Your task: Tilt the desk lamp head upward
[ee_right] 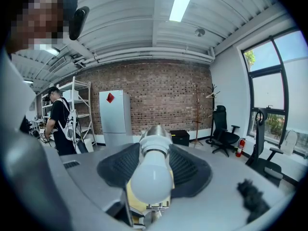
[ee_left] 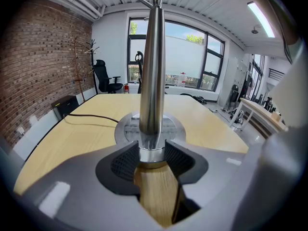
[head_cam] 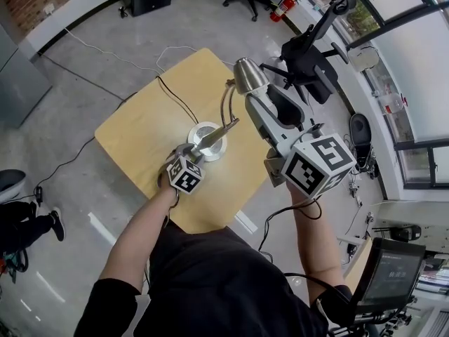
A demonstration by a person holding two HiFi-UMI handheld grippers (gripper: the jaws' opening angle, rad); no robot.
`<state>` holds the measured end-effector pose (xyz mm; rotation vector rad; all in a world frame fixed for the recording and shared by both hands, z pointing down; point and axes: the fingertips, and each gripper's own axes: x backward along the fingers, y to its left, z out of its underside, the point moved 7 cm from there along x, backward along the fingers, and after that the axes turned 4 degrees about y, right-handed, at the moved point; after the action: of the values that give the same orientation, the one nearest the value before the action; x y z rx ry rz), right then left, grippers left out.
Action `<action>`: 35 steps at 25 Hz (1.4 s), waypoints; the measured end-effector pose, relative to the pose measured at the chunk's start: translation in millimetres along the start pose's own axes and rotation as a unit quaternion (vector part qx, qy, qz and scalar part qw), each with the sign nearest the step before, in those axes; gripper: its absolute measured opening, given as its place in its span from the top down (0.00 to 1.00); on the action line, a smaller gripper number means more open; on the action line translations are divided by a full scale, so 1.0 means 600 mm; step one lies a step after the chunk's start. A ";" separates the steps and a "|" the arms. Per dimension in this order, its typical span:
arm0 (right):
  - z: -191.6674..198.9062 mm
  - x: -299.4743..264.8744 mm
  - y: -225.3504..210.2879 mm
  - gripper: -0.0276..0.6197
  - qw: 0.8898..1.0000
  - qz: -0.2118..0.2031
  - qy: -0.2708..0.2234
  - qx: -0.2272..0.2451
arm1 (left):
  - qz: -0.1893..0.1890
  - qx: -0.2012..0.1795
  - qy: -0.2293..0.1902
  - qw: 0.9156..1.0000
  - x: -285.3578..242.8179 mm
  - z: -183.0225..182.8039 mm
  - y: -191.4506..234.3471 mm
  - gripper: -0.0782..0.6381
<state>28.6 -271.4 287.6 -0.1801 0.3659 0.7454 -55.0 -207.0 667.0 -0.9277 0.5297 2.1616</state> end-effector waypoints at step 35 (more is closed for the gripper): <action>-0.003 0.020 0.001 0.64 0.999 -0.010 -0.047 -0.003 | 0.004 0.004 0.013 1.000 -0.004 -0.005 0.002 0.64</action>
<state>36.0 -264.1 281.6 -0.1544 0.2711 0.7318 -53.1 -210.6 666.7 -0.9514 0.5538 2.1559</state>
